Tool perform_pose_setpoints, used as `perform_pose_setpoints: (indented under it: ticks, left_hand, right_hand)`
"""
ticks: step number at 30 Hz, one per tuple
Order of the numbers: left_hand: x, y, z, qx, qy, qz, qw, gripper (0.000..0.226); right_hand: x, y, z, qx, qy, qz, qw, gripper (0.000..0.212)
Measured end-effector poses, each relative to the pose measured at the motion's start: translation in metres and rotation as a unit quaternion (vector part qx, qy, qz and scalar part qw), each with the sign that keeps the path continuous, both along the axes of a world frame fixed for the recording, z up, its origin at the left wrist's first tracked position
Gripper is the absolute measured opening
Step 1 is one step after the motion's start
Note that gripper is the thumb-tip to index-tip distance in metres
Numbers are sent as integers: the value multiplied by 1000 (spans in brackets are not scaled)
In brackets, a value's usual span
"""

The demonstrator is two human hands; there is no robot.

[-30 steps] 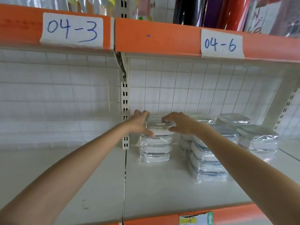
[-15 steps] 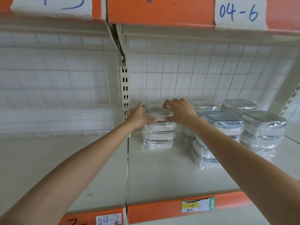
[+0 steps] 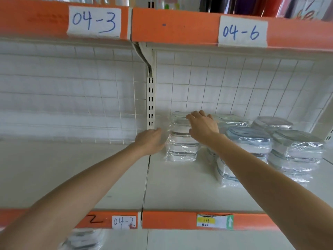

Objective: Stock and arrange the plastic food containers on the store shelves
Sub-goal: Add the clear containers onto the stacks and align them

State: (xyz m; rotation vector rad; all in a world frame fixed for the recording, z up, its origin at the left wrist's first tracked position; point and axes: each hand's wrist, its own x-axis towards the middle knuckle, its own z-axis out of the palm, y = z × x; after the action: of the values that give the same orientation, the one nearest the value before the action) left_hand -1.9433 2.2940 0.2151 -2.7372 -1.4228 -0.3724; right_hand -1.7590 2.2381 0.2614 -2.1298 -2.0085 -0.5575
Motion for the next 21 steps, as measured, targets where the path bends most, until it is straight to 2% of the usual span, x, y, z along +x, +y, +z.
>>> perform_pose_setpoints:
  ticks: [4,8,13,21]
  left_hand:
    - [-35,-24,-16,-14,59,38,997,28]
    - [-74,-54,-35,-46,82,69,993,30]
    - [-135,-95,-52,-49,106,90,989,28]
    - [-203,-135,-62,-11,102,116,988,19]
  right_hand:
    - [-36,-22,-21,18,-46,99,994,44]
    - [-78,-38,-60,-67,-1,189,980,38]
    - [-123,-56,-100,-174,14,226,958,38]
    - [-169,-81,-98,-168,0,263,950,32]
